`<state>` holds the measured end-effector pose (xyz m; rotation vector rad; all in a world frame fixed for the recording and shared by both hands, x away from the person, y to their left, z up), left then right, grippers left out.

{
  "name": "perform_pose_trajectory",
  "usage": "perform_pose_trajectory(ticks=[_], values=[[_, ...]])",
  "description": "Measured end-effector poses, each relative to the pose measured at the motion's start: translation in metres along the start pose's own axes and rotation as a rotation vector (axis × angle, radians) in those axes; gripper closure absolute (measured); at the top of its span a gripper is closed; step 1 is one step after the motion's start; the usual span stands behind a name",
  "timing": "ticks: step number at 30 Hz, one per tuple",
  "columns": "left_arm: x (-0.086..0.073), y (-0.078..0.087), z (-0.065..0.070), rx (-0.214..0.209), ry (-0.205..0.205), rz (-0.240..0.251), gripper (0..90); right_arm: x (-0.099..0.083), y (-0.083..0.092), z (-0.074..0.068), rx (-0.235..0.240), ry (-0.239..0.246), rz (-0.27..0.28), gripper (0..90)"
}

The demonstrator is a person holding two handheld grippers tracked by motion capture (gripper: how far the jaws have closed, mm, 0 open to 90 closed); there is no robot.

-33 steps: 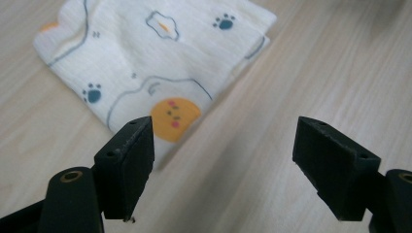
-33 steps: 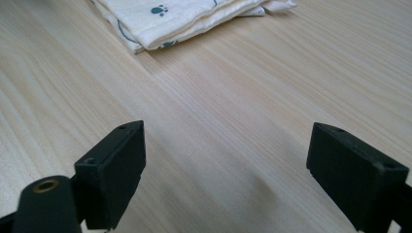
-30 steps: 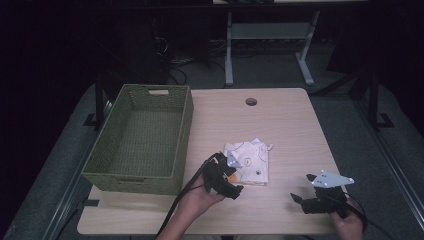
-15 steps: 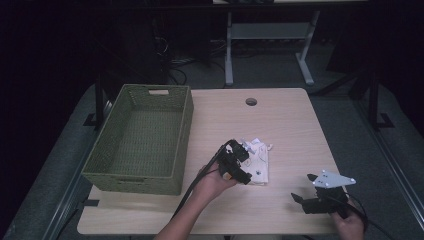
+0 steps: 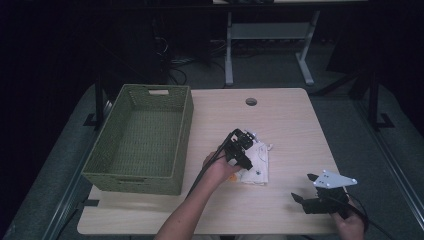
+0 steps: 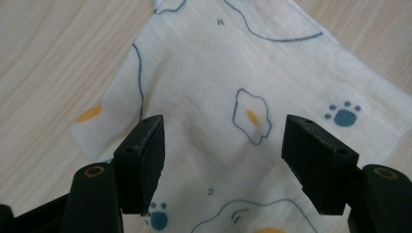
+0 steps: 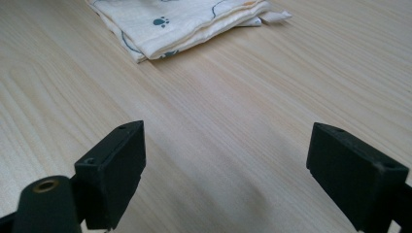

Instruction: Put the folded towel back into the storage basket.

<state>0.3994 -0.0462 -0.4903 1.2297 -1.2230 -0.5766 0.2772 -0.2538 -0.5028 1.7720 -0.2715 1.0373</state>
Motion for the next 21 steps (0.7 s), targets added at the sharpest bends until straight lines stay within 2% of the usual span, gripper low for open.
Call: perform_pose_trajectory(ticks=[4,8,9,16,21], values=[[0.005,-0.007,-0.002,-0.006,-0.003,-0.021,33.6,0.000,-0.001,0.000,0.004,0.003,-0.002,13.7],[0.000,-0.020,-0.004,-0.036,0.024,-0.083,35.0,0.000,0.000,0.001,0.001,0.009,0.000,13.7],[0.000,-0.020,-0.003,-0.030,0.040,-0.066,34.2,0.000,0.000,0.000,0.001,0.009,0.001,13.7],[0.001,-0.019,-0.004,-0.036,0.060,-0.100,44.5,0.001,0.000,-0.001,0.001,0.010,0.004,13.7],[0.000,-0.017,-0.005,-0.024,0.067,-0.091,51.5,0.001,0.000,-0.003,-0.002,0.020,0.004,13.7]])
Point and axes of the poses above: each handheld gripper's, and its own axes: y roughly backward along the jaws, x roughly out of its top, z roughly to its right, the point moved 7 cm from there along -y, roughly forward along the jaws, and after that the axes turned 14 degrees about -y, right-handed, at the moved point
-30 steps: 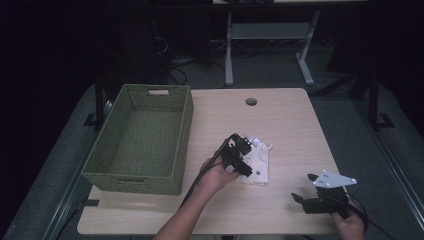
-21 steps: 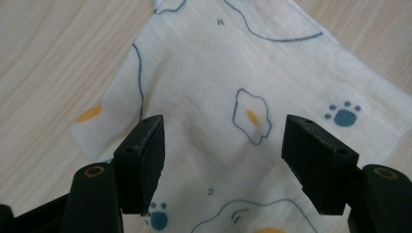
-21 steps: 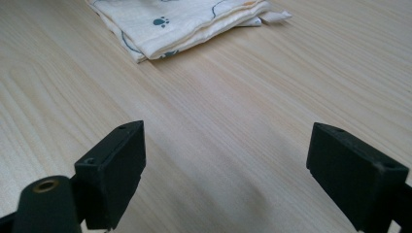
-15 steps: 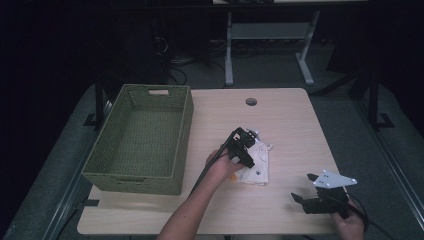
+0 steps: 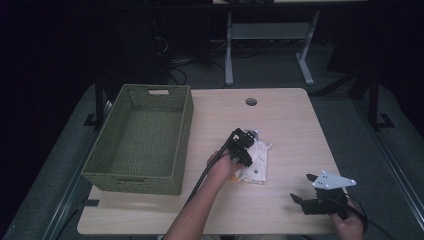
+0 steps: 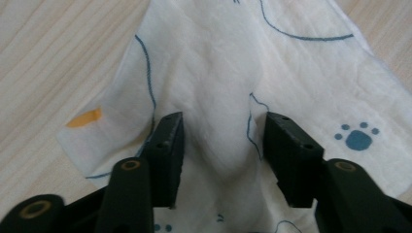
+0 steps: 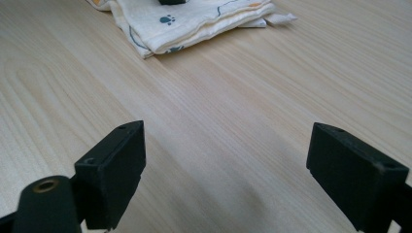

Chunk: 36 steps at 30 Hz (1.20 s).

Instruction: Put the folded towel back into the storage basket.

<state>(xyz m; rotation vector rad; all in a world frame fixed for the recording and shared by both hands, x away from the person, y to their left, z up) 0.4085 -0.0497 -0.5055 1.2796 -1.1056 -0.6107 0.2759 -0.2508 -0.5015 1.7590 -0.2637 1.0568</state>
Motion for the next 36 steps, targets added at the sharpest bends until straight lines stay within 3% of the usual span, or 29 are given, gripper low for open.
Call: perform_pose_trajectory(ticks=[8,14,21,25,32,36], values=[[-0.002,0.001,-0.004,0.009,-0.007,0.012,65.5,0.000,0.002,0.002,-0.004,-0.009,0.008,13.7],[-0.002,0.002,-0.003,0.022,-0.035,0.010,76.9,0.000,0.002,0.000,-0.003,0.002,0.007,13.7],[-0.003,0.002,-0.002,0.033,-0.053,0.020,80.0,0.001,0.002,0.000,-0.002,-0.004,0.012,13.7],[-0.004,0.002,-0.001,0.037,-0.042,0.048,80.7,0.000,0.002,-0.001,-0.004,-0.001,0.008,13.7],[-0.009,0.003,-0.006,-0.029,0.011,0.101,81.4,0.000,0.004,0.001,-0.003,-0.024,0.020,13.7],[-0.014,0.005,-0.010,-0.114,0.070,0.138,81.9,0.000,0.004,0.000,-0.003,-0.021,0.021,13.7]])
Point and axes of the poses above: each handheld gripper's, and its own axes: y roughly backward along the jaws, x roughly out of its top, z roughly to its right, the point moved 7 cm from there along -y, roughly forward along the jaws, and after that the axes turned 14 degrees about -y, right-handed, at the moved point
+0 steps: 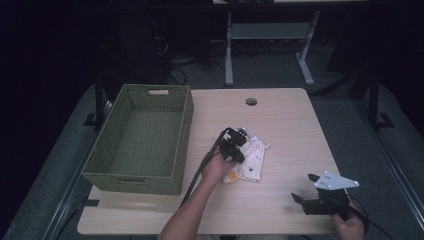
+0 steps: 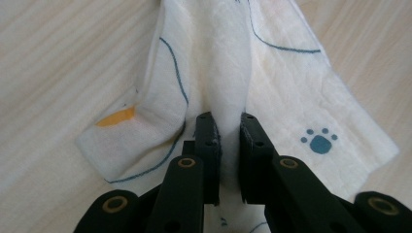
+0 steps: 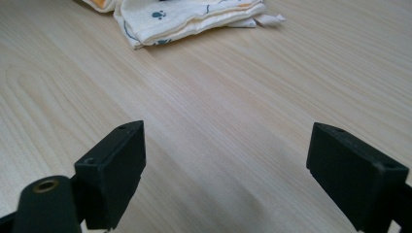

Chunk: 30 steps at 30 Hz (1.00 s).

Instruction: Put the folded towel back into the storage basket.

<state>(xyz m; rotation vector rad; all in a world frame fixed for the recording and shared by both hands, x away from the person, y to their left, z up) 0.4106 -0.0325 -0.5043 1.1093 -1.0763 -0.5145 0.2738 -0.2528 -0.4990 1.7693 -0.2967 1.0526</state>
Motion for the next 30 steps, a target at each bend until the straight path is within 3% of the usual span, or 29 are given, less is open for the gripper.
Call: perform_pose_trajectory(ticks=[2,7,11,16,22,30], values=[[-0.002,0.002,0.000,-0.025,0.023,0.017,82.0,0.000,0.000,-0.001,0.001,0.002,0.001,13.7],[-0.003,0.012,0.004,0.005,-0.023,0.048,82.5,0.000,-0.001,-0.001,0.003,0.000,0.003,13.7],[-0.004,0.024,0.008,-0.003,-0.033,0.086,82.7,0.000,-0.001,-0.001,0.001,-0.003,0.001,13.7],[-0.008,0.041,0.011,-0.051,-0.015,0.144,82.7,-0.001,-0.003,0.002,-0.003,-0.019,-0.001,13.7],[-0.013,0.064,0.015,-0.144,0.048,0.258,82.6,-0.001,-0.002,0.005,-0.005,-0.028,-0.001,13.7],[-0.019,0.082,0.017,-0.201,0.067,0.314,82.6,-0.001,-0.002,0.007,-0.010,-0.038,0.002,13.7]])
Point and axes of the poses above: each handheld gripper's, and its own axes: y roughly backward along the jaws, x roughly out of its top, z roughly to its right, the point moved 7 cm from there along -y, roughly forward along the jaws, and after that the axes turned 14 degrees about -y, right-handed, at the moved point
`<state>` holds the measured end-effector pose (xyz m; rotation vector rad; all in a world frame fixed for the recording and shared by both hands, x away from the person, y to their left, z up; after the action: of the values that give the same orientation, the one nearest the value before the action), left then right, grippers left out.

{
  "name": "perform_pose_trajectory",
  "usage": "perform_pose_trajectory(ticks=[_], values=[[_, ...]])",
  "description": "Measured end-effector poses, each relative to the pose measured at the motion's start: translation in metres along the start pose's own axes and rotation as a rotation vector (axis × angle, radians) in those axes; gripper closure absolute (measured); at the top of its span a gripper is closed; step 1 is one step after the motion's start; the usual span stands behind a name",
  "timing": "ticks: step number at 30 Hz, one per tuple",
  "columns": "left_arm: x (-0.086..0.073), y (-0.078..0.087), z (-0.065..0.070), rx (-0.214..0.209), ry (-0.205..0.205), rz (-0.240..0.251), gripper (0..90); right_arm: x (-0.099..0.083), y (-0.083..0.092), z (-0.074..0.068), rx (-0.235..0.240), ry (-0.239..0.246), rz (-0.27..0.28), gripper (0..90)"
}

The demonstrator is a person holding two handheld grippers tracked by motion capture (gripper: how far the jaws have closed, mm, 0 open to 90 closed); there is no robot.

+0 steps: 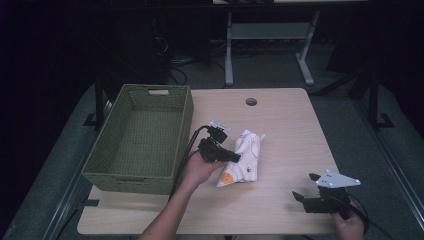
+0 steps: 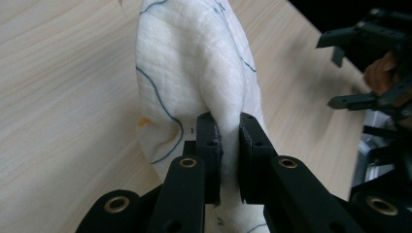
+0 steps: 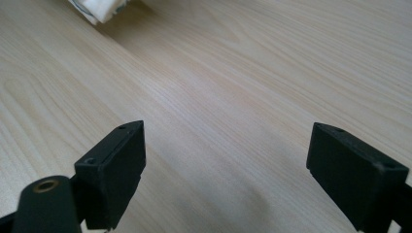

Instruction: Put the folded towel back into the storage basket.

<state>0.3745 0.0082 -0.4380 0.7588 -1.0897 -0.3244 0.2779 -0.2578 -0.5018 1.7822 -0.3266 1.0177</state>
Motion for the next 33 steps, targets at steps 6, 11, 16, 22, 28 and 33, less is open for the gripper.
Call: perform_pose_trajectory(ticks=[6,11,16,22,28,33], values=[[0.000,0.016,0.003,-0.065,0.039,0.049,82.5,0.000,0.000,0.000,-0.001,-0.002,0.003,13.7],[-0.003,0.030,0.000,-0.060,0.052,0.060,82.3,0.000,0.000,0.001,-0.005,-0.002,0.001,13.7],[-0.004,0.048,0.001,-0.090,0.075,0.100,82.3,0.000,0.000,0.001,-0.006,-0.003,0.005,13.7],[-0.004,0.070,-0.001,-0.100,0.095,0.142,82.4,0.000,0.001,0.001,-0.008,-0.004,0.004,13.7],[-0.004,0.089,-0.007,-0.118,0.117,0.176,82.3,0.000,-0.001,0.001,-0.010,-0.001,-0.002,13.7],[-0.010,0.104,-0.016,-0.116,0.150,0.199,82.2,0.000,0.001,0.001,-0.008,0.000,0.006,13.7]])
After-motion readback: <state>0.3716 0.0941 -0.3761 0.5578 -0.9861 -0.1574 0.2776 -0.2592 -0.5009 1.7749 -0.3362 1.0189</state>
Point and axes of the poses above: each handheld gripper's, and its own axes: y roughly backward along the jaws, x roughly out of its top, z roughly to its right, the point moved 7 cm from there along -y, roughly forward along the jaws, and after that the axes turned 14 degrees about -y, right-handed, at the moved point
